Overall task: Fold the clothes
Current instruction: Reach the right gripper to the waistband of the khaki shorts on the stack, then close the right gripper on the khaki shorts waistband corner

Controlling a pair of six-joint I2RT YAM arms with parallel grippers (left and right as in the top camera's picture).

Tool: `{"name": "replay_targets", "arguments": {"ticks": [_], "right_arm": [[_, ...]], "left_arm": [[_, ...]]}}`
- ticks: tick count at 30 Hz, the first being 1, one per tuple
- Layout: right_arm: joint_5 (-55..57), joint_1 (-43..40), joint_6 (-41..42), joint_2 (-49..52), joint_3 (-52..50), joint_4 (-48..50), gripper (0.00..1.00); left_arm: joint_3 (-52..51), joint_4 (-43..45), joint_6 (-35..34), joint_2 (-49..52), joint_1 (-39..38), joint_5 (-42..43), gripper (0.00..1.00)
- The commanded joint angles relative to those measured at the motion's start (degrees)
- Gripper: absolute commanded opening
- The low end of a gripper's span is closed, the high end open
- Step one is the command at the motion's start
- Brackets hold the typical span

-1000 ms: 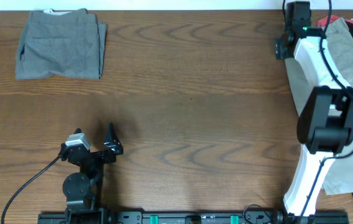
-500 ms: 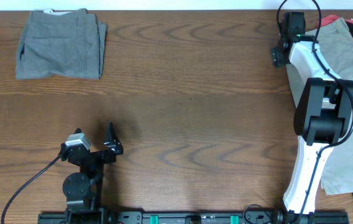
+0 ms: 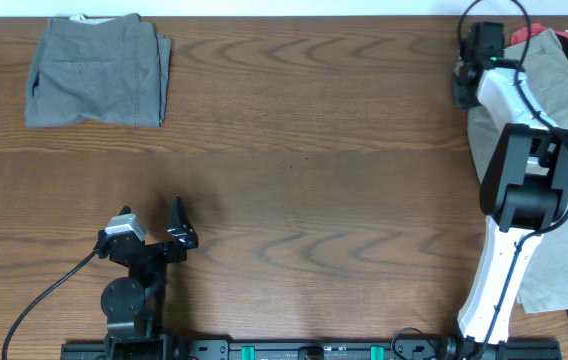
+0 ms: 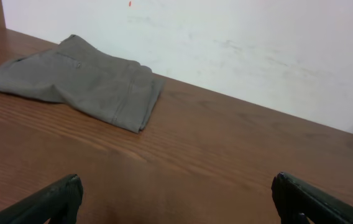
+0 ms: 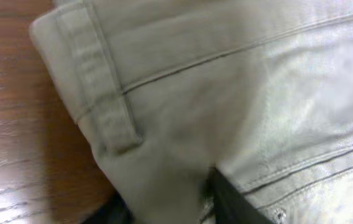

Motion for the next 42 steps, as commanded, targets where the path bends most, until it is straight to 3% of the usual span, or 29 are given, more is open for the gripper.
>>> {"name": "replay_targets", "arguments": {"ticks": [1,7,13,18,22,32,42], "right_arm": [[0.39,-1.31,2.43,1.97,0.37,-0.76,0.2],[0.37,-0.92,6.91,1.9,0.9,-0.61,0.18],[0.37,-0.22,11.58,1.27,3.08,-2.34,0.08],[-0.85,-0.07,12.9,-0.96,3.13,-2.75,0.09],[-4.09,-0.07,13.05,-2.78,3.13,-3.61,0.01],[-8.59,0.55,15.85,-7.78,3.13,-5.44,0.01],[-8.35,6.32,15.82,-12.81,3.13,-7.52,0.03]], "left_arm": [[-0.87,-2.08,0.13,-0.13,-0.11,0.17,0.98],[-0.87,-2.08,0.13,-0.13,-0.11,0.17,0.98],[-0.87,-2.08,0.13,-0.13,-0.11,0.17,0.98],[-0.87,-2.08,0.13,-0.13,-0.11,0.17,0.98],[-0.87,-2.08,0.13,-0.13,-0.11,0.17,0.98],[-0.87,-2.08,0.13,-0.13,-0.11,0.17,0.98],[-0.87,-2.08,0.13,-0.13,-0.11,0.17,0.98]]}}
